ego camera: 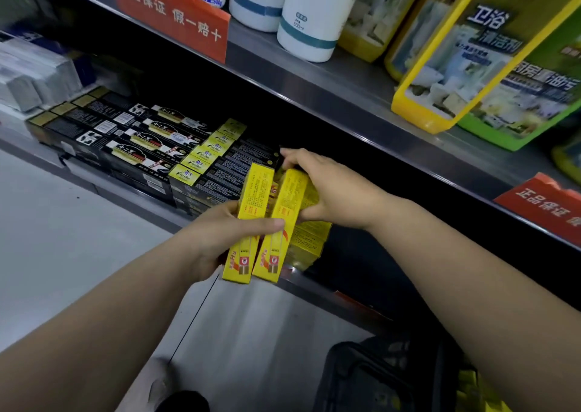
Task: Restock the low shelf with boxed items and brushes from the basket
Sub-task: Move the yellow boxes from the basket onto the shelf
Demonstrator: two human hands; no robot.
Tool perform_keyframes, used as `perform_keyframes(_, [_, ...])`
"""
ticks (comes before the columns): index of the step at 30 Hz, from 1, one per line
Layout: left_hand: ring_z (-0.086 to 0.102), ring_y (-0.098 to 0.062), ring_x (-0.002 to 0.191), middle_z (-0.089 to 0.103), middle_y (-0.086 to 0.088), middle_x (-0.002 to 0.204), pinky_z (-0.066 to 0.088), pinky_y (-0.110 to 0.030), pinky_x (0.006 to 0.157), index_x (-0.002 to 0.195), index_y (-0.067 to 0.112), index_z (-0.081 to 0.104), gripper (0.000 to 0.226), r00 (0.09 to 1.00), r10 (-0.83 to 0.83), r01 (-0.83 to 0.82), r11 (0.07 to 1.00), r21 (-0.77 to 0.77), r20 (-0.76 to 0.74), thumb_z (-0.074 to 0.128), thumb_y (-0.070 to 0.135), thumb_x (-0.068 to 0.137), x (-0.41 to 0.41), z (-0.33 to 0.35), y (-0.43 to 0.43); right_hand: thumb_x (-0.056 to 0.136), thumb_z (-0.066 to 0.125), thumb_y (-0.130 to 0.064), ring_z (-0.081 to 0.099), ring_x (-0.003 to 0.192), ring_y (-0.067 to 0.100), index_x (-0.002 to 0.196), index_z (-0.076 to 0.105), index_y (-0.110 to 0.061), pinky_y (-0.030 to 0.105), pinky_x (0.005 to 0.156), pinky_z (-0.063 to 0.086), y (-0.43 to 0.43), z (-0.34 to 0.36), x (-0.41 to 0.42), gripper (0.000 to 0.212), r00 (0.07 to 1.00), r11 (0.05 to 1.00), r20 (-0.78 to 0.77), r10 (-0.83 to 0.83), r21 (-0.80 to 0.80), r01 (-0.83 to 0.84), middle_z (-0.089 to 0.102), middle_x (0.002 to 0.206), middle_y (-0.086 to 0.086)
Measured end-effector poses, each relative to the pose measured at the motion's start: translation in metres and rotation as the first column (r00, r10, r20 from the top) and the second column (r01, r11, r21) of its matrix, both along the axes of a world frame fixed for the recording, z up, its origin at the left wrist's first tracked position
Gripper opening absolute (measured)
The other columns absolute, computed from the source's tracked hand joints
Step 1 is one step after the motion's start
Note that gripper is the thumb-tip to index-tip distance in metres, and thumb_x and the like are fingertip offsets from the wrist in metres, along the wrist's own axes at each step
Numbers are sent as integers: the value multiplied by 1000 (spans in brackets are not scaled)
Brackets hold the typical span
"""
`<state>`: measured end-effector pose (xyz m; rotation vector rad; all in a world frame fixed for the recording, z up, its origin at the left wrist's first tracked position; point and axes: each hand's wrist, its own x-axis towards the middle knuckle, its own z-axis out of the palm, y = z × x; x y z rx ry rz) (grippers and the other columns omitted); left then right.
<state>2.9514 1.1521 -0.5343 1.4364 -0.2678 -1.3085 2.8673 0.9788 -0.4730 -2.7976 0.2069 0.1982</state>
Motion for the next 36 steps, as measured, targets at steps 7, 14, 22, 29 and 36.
perform_keyframes(7, [70, -24, 58, 75, -7, 76, 53, -28, 46, 103, 15, 64, 58, 996, -8, 9, 1000, 16, -90, 73, 48, 56, 2, 7, 1, 71, 72, -51, 45, 79, 6, 105, 57, -22, 19, 61, 28, -25, 3, -25, 47, 980, 980, -166, 111, -148, -136, 47, 90, -12])
perform_keyframes(14, [62, -24, 61, 64, -5, 69, 51, -32, 59, 96, 18, 60, 37, 953, 301, -296, 949, 104, -37, 57, 53, 84, 4, -1, -11, 93, 53, -37, 50, 114, 30, 134, 42, -6, 26, 84, 37, -79, -30, -32, 53, 844, 851, -183, -504, -269, 451, 50, 128, 15])
perform_keyframes(22, [63, -19, 62, 68, -3, 69, 49, -30, 58, 86, 15, 59, 23, 957, 290, -285, 954, 95, -35, 51, 36, 93, -16, -19, -23, 97, 47, -29, 49, 120, 26, 136, 42, -9, 23, 83, 36, -73, -67, 3, 44, 795, 920, -462, -392, -191, 343, 49, 136, 12])
perform_keyframes(29, [69, -11, 56, 73, 0, 63, 58, -26, 56, 87, 6, 61, 33, 964, 260, -263, 964, 46, 57, 59, 39, 89, -14, -22, -25, 96, 50, -32, 33, 136, 28, 150, 11, -21, 33, 108, 32, -59, -59, 3, 68, 836, 953, -457, -302, -160, 257, 23, 153, 13])
perform_keyframes(36, [70, -23, 74, 73, -10, 84, 58, -40, 72, 102, 7, 57, 67, 979, 129, -133, 991, 16, 159, 68, 58, 60, -17, -7, -27, 77, 75, -19, 15, 140, 15, 134, 41, -41, 28, 108, 23, -9, -9, -1, 70, 991, 993, -77, 114, 1, -114, 12, 154, -7])
